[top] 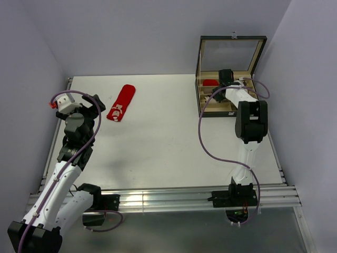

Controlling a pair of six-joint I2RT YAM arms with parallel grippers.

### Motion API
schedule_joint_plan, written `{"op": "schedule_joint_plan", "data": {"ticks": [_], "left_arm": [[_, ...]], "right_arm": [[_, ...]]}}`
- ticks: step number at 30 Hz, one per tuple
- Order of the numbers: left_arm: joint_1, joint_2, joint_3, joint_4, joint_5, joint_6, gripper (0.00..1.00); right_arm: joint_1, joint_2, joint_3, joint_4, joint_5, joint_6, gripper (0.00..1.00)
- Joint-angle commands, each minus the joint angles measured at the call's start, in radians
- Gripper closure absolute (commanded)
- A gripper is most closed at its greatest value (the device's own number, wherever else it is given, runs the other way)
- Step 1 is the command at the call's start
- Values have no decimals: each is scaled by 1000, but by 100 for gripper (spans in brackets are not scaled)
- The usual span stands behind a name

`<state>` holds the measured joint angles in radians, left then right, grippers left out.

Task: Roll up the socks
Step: Place the sock in the storage box.

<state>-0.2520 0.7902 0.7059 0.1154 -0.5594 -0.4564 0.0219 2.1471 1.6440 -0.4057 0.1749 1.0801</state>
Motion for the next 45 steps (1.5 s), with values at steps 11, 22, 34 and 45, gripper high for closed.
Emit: {"op": "schedule_joint_plan", "data": {"ticks": [11,22,34,45], "left_arm": [[-1,7,-9,40,21,8,1],[-1,17,-6,35,26,10,1],[-1,18,-6,32,33,4,1],[-1,24,-10,40,47,-4,1]], "right_arm": [[-14,128,172,-261,67,40,76],[-14,195,307,-374,32,53,64],[-14,-30,194,-263,75,30,66],[-14,-203,106,-239,20,-40,64]]}}
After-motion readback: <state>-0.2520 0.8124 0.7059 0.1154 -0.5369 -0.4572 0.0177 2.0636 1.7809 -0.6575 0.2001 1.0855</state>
